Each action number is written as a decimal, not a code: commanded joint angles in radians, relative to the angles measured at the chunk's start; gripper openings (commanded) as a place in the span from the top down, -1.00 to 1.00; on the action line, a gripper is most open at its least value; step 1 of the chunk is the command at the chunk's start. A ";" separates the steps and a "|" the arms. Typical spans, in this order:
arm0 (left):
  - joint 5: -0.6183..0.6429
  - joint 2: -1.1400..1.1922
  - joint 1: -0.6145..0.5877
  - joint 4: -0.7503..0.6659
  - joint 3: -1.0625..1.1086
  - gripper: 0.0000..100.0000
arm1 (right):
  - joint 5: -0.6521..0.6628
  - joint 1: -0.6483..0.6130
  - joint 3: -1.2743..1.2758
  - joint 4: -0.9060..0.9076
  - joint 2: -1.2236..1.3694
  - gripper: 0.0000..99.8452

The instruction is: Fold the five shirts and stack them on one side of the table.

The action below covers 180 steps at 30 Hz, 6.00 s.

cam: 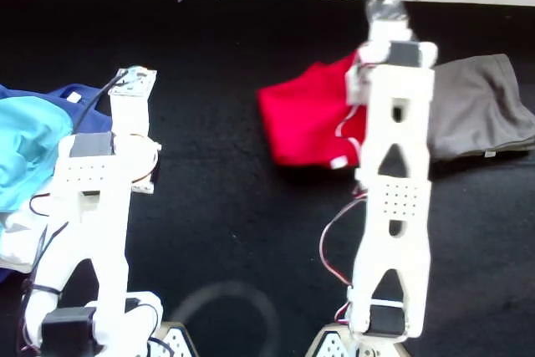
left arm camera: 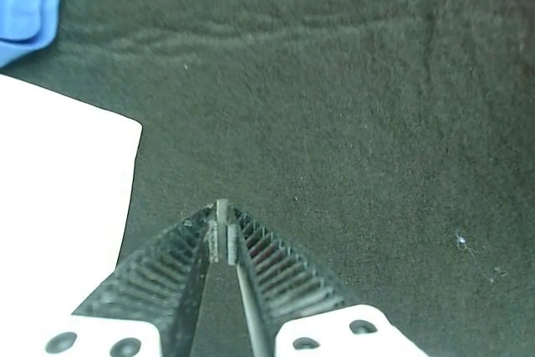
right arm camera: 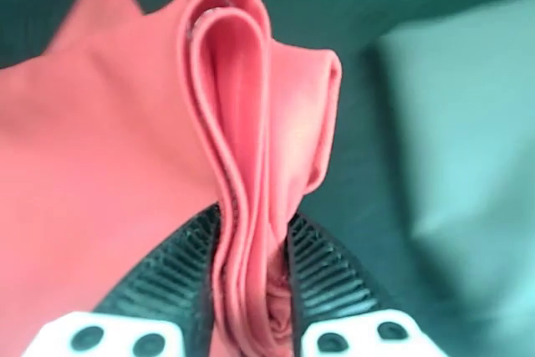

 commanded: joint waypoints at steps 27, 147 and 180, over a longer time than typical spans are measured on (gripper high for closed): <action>-0.002 -0.035 -0.005 -0.046 -0.002 0.98 | 0.608 0.423 0.058 -0.209 -0.249 0.99; 0.029 0.357 0.816 0.114 -0.943 0.98 | 0.206 0.328 2.580 -0.433 -2.262 0.64; -0.153 0.311 -0.028 0.232 -0.255 0.63 | 0.204 0.038 2.575 -0.561 -1.952 0.64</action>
